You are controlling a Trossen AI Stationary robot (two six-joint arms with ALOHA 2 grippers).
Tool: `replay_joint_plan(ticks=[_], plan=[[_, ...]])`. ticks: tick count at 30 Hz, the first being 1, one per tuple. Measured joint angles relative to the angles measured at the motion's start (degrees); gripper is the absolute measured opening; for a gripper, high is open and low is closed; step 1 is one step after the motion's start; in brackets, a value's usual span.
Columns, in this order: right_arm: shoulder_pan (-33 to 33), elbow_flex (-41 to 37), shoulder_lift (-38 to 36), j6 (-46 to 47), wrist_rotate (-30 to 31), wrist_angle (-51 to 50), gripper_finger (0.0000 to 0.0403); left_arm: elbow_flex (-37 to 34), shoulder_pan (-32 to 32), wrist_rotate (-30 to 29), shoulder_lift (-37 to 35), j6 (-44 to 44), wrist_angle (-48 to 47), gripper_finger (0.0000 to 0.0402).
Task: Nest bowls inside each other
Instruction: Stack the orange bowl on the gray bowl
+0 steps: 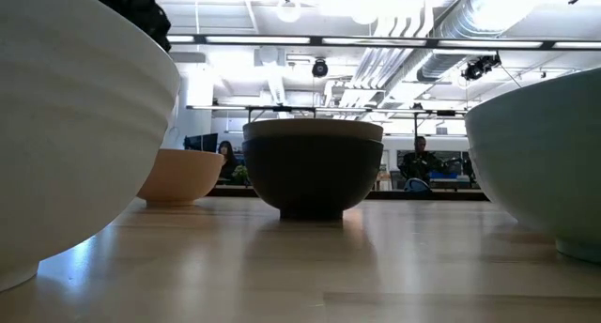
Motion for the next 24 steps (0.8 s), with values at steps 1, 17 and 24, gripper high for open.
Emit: replay_joint_plan(ticks=[1, 17, 24], plan=[[0.0, 0.0, 0.0, 0.0, 0.0, 0.0, 0.0158, 0.0, 0.0, -0.9, 0.0, 0.0, -0.8, 0.018], [0.0, 0.0, 0.0, -1.6, 2.0, -0.2, 0.0158, 0.0, -2.7, -10.4, 1.2, -1.1, -9.6, 0.018], [0.0, 0.0, 0.0, -1.6, 3.0, -0.3, 0.0158, 0.0, -8.8, -13.2, 7.2, -3.2, -9.5, 0.018]])
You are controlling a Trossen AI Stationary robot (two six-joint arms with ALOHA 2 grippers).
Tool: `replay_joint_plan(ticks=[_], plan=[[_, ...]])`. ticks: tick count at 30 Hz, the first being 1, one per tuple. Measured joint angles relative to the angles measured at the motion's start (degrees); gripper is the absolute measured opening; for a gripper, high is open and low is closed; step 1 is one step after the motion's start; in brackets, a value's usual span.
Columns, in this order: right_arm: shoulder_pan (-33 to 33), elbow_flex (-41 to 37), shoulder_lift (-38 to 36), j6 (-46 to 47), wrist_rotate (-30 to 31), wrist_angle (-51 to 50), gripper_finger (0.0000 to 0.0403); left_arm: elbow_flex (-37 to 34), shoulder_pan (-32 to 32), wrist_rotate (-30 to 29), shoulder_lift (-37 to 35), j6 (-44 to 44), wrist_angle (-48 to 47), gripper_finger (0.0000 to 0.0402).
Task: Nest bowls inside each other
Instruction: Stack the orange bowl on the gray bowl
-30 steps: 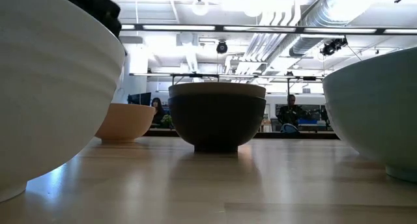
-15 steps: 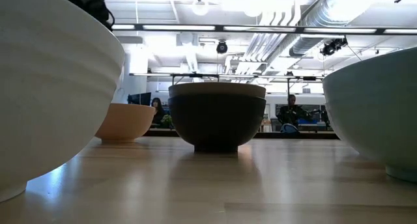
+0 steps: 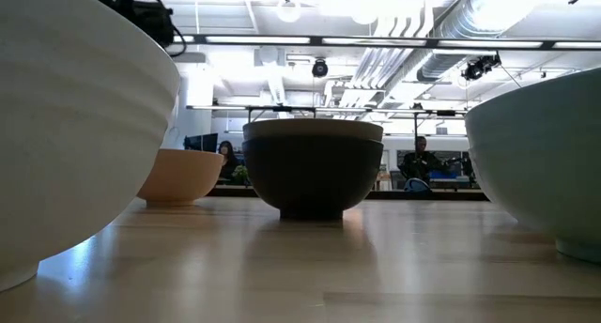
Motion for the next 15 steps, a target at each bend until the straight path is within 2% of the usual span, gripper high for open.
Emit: replay_joint_plan(ticks=[7, 15], plan=[[0.0, 0.0, 0.0, 1.1, 0.0, -1.9, 0.0158, 0.0, -2.9, -3.9, 5.0, -0.3, 0.6, 0.018], [0.0, 0.0, 0.0, 1.6, 0.0, -2.3, 0.0158, 0.0, -3.0, -3.9, 9.1, -0.5, 3.0, 0.018]])
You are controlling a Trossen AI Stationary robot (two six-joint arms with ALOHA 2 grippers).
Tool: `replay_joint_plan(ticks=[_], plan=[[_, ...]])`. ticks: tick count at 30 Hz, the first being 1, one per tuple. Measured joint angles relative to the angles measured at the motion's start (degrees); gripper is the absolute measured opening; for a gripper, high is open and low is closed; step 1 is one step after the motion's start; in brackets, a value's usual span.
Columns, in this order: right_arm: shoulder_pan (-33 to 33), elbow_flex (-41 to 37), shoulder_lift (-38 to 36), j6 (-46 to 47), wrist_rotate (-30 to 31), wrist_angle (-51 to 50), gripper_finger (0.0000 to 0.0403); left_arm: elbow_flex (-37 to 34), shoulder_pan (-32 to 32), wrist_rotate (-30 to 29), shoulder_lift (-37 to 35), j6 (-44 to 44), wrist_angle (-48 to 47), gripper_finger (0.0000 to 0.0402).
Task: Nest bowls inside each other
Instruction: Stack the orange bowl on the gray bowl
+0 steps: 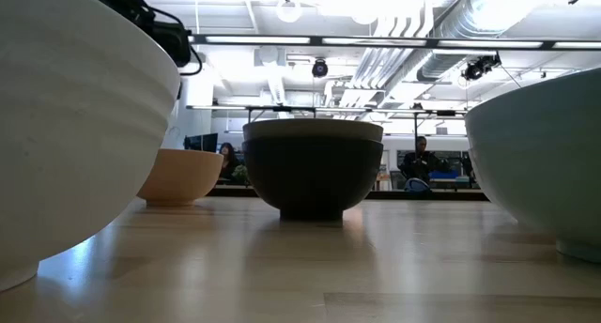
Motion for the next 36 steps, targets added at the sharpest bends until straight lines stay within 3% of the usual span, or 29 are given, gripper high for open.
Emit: replay_joint_plan(ticks=[20, 36], plan=[[0.0, 0.0, 0.0, -1.1, 0.0, -0.1, 0.0158, 0.0, 0.0, 0.3, 7.5, 0.2, 3.9, 0.0166], [0.0, 0.0, 0.0, -1.7, 0.0, -0.3, 0.0158, 0.0, 0.0, 0.3, 7.9, 0.3, 4.9, 0.0007]])
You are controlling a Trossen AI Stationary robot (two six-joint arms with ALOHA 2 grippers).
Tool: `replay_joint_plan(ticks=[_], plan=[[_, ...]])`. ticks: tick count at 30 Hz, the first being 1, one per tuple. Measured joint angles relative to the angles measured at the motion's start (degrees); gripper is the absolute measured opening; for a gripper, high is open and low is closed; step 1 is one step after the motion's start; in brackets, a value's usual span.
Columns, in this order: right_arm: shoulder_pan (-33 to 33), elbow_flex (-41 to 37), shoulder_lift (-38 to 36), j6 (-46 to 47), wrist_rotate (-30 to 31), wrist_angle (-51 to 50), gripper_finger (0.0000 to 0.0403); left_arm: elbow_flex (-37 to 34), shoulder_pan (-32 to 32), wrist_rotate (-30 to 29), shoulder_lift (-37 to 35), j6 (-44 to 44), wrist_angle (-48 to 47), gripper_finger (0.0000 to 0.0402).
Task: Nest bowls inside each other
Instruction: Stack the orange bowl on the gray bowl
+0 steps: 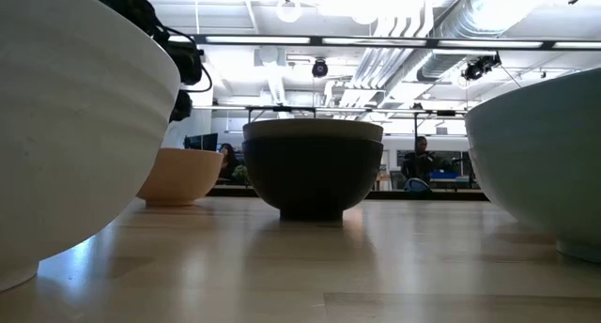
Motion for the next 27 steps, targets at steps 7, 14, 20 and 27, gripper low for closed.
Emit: replay_joint_plan(ticks=[7, 14, 20, 27], plan=[[0.0, 0.0, 0.0, 0.0, 0.0, 0.0, 0.0158, 0.0, 0.0, 0.2, 0.0, 0.0, 0.0, 0.0005], [0.0, 0.0, 0.0, -1.1, 0.4, -0.1, 0.0158, 0.4, 0.0, 5.3, 0.0, -0.5, -0.6, 0.0002], [0.0, 0.0, 0.0, -1.3, 3.7, -3.6, 0.0158, 6.0, -2.2, 6.4, 0.0, -0.3, -4.9, 0.0001], [0.0, 0.0, 0.0, -1.3, 5.6, -6.9, 0.0158, 17.2, -5.9, 5.3, 0.0, -0.8, -9.3, 0.0001]])
